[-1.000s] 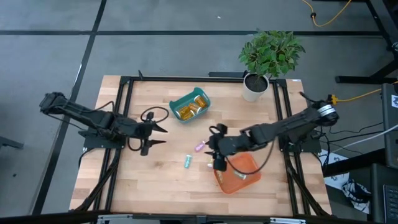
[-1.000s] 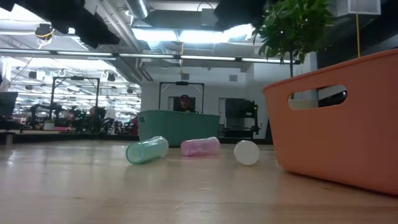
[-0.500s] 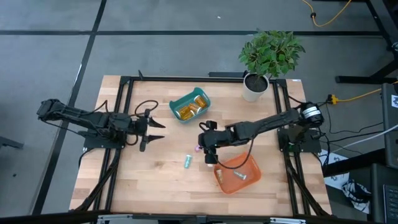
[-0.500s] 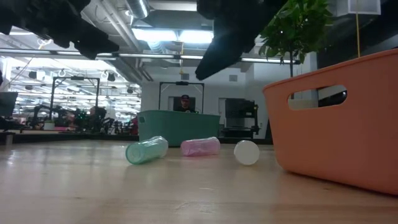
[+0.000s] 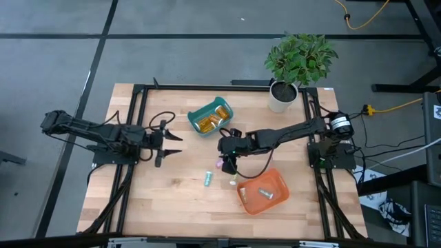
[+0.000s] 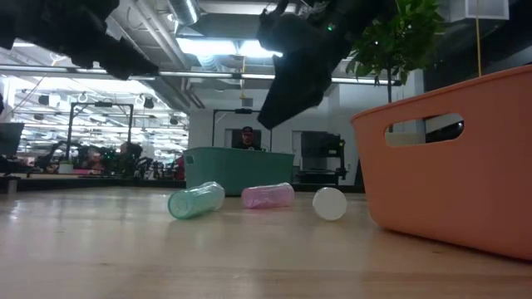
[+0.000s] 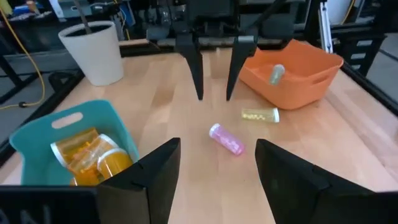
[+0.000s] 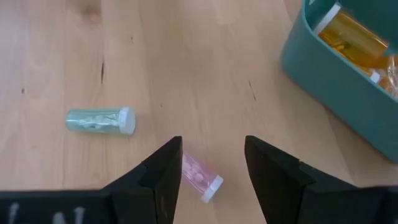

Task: Pick and place medicine bottles into bin by pill shape (circle, oval)
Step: Put the small purple pill bottle into the orange bin

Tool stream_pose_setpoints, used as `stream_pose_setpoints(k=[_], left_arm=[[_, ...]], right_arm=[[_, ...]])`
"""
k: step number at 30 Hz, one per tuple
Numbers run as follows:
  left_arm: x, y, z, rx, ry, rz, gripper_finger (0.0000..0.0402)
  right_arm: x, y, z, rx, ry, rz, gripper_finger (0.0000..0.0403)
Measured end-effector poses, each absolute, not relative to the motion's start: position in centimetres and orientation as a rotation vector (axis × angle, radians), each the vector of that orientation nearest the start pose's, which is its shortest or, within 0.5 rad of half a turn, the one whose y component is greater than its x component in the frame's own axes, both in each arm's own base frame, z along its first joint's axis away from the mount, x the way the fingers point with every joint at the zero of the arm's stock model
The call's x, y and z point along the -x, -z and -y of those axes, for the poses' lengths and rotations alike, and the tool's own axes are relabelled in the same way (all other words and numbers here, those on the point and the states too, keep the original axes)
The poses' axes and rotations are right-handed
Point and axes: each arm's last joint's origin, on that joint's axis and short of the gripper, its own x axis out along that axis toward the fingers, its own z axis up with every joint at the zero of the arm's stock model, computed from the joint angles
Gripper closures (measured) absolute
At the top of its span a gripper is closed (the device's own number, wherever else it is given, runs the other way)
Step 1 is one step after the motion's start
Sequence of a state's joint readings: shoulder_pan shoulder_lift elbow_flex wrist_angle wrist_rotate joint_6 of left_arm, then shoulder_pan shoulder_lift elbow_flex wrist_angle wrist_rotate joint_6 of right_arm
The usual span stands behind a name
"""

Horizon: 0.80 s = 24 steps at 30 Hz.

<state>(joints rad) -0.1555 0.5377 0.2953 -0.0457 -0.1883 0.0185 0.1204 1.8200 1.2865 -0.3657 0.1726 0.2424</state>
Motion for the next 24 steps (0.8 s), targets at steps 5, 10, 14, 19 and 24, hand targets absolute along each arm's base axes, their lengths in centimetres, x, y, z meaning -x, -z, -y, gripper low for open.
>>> stream_pose_setpoints(k=[5,10,14,19,24], left_arm=[[-13.6,-19.1,1.6,-0.062,-0.037,-0.267,0.0200],[-13.5,-18.0,1.5,-0.076,-0.040,-0.218,0.0200],[-13.3,-17.6,1.3,-0.080,-0.051,-0.245,0.0200],[-12.5,-18.2,0.7,-0.053,-0.087,-0.207,0.0200],[-11.6,-18.2,0.5,-0.027,-0.063,-0.207,0.0200]], right_arm=[[-38.4,-21.1,-4.1,-0.095,0.155,-0.879,0.0226],[-38.4,-21.1,-4.1,-0.108,0.162,-0.884,0.0226],[-38.3,-21.0,-4.2,-0.110,0.149,-0.901,0.0226],[-38.2,-20.9,-4.2,-0.109,0.148,-0.905,0.0226],[-38.2,-20.9,-4.2,-0.108,0.148,-0.908,0.0226]])
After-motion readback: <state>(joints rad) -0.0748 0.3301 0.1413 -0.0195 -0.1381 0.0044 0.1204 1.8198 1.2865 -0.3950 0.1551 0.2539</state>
